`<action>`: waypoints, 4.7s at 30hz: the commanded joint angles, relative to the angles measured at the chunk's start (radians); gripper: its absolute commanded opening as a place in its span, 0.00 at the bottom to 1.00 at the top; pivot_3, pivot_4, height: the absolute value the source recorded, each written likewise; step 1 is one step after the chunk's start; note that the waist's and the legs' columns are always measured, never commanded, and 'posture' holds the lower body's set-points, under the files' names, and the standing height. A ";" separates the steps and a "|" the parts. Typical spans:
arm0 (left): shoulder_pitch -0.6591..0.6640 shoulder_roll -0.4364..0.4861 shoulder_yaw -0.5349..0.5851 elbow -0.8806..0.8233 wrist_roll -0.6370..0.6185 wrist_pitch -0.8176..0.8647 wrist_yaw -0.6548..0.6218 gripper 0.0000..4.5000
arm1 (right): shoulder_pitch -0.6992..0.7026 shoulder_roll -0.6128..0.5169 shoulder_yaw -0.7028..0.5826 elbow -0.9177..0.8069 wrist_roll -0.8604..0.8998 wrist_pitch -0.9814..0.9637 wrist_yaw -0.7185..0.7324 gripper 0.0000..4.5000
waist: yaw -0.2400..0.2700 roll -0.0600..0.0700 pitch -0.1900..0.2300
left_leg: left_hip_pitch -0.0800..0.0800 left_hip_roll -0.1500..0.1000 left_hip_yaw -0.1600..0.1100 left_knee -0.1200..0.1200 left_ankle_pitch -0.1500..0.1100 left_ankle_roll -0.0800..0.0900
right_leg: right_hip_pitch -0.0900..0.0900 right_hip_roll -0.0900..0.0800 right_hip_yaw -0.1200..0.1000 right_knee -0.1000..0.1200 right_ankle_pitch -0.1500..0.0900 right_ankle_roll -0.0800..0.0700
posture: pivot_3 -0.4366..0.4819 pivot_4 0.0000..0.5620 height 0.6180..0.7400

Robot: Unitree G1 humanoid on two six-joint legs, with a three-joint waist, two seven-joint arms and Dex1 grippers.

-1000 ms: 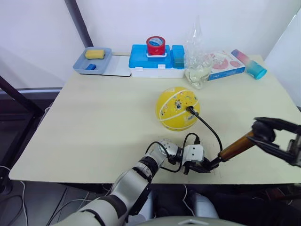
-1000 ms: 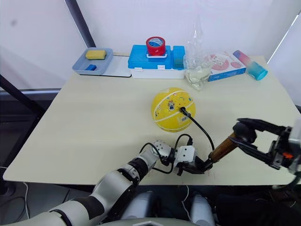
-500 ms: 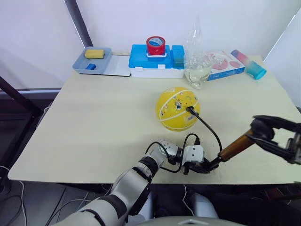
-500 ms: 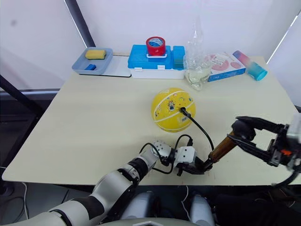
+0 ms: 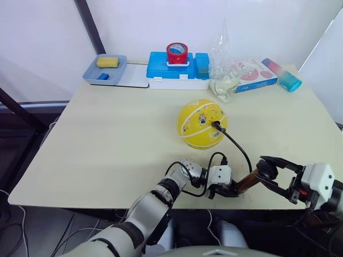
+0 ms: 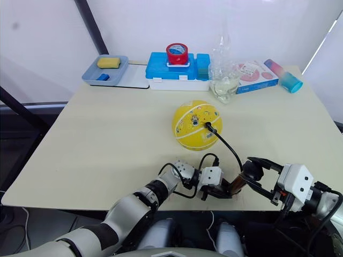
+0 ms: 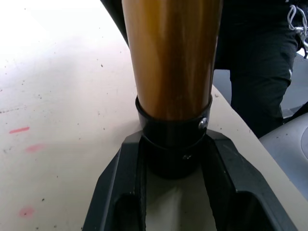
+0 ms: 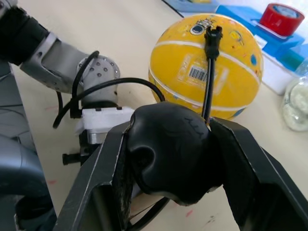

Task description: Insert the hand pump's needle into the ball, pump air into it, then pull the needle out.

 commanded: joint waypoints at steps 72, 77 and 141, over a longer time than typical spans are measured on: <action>0.032 0.110 0.180 -0.253 -0.286 0.119 -0.415 1.00 | -0.029 0.018 0.099 0.049 -0.071 -0.024 -0.023 0.42 | -0.013 0.005 0.002 | 0.001 0.002 0.000 0.000 0.001 -0.001 | 0.000 0.002 0.000 0.001 0.000 -0.003 | 0.48 0.27 0.97; 0.096 0.217 0.178 -0.429 -0.381 0.202 -0.495 1.00 | -0.039 0.006 0.077 0.049 -0.057 -0.026 -0.015 0.42 | -0.022 0.007 0.004 | 0.000 0.002 0.000 0.000 0.001 -0.001 | 0.000 0.002 0.001 0.000 0.000 -0.003 | 0.48 0.27 0.97; 0.465 0.803 0.388 -1.315 -0.817 0.747 -0.391 1.00 | -0.938 -0.259 0.660 0.466 -0.469 -0.395 0.555 0.42 | -0.028 0.026 0.024 | 0.001 0.001 0.001 0.000 0.008 -0.013 | -0.001 0.006 0.002 0.002 0.000 -0.002 | 0.48 0.27 0.97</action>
